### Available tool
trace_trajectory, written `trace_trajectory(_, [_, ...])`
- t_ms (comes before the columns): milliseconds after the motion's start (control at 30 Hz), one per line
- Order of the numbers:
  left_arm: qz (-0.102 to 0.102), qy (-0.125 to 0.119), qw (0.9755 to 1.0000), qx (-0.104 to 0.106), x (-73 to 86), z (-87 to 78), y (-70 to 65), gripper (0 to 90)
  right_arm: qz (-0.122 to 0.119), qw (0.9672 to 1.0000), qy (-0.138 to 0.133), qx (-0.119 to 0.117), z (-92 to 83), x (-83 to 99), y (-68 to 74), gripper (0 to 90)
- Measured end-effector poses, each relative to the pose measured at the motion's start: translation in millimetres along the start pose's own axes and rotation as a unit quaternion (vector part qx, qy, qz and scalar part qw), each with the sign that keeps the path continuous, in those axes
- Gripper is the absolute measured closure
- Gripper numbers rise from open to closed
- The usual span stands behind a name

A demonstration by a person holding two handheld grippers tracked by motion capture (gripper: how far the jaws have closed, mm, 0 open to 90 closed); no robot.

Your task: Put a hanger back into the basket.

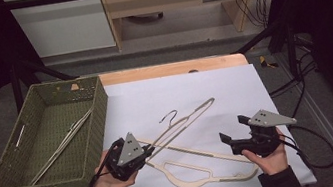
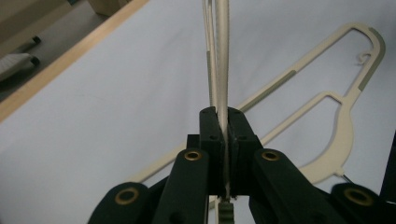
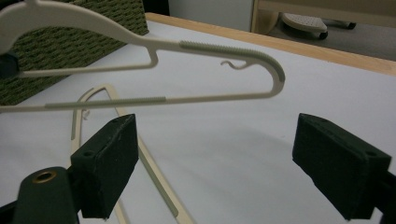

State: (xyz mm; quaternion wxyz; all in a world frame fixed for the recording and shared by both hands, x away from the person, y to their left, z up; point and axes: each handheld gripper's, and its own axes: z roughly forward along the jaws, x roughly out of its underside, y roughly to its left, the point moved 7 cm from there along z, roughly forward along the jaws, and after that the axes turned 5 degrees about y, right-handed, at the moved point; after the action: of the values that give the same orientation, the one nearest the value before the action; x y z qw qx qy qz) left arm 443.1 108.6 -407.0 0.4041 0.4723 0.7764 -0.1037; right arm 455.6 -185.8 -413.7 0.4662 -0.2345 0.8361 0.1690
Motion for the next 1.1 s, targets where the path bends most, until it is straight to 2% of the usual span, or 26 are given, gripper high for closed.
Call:
trace_trajectory(267, [-0.03,-0.036,0.9988,-0.014,-12.8,-31.0,6.4,86.6,0.003,1.0,-0.001,-0.003,-0.5,-0.3,0.4,14.1])
trace_trajectory(467, [-0.037,-0.063,0.9971,-0.019,-21.4,-56.4,13.2,86.6,0.003,1.0,0.0,-0.004,-1.4,-0.5,0.3,14.1])
trace_trajectory(533, [-0.032,-0.066,0.9971,-0.023,-24.5,-66.3,18.4,86.6,0.004,1.0,-0.001,-0.005,-1.9,-0.7,0.4,14.1])
trace_trajectory(767, [-0.032,-0.065,0.9966,-0.041,-36.8,-96.4,41.5,86.6,0.003,1.0,-0.001,-0.005,-2.3,-0.8,0.2,13.9])
trace_trajectory(933, [-0.039,-0.067,0.9957,-0.05,-40.3,-114.8,65.2,86.6,0.003,1.0,-0.002,-0.006,-2.8,-1.0,0.1,13.9])
trace_trajectory(1100, [-0.048,-0.064,0.9942,-0.071,-38.6,-131.5,91.2,86.6,0.008,0.9999,-0.004,-0.009,-2.1,-1.4,1.4,13.8])
